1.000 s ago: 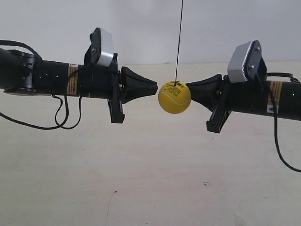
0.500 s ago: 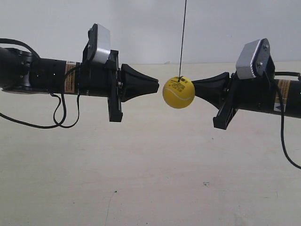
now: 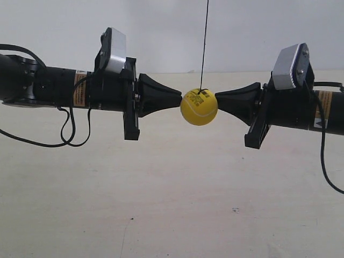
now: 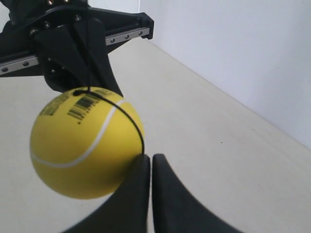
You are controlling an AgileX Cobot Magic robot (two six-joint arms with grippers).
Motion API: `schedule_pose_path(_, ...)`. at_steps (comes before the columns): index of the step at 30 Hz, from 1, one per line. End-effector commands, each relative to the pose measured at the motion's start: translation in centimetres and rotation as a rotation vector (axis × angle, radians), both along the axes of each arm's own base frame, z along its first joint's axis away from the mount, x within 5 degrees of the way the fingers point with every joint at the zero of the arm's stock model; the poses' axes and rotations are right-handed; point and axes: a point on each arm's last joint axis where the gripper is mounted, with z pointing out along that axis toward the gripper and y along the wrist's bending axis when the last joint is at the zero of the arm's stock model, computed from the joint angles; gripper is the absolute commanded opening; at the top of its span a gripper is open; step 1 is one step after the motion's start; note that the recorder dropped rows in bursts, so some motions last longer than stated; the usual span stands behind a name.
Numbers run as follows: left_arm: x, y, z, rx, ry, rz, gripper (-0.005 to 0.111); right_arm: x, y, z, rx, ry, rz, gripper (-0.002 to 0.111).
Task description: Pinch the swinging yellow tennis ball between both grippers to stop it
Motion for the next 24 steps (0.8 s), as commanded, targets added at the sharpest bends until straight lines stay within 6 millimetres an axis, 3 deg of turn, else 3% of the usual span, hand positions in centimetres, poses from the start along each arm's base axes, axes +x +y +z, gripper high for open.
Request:
schedule_pose_path(1,0.0,0.0,0.5,-0.015,0.001,-0.004,0.005,0.0,-0.2,0.3,0.006,-0.01,0.003,0.0)
schedule_pose_path(18,-0.4,0.0,0.5,-0.024,0.013,-0.047,0.005,-0.1,-0.2,0.1,-0.017,-0.007,0.014,0.0)
schedule_pose_path(24,0.0,1.1,0.5,-0.027,0.033,-0.032,0.005,0.0,-0.2,0.1,-0.021,-0.006,0.01,0.0)
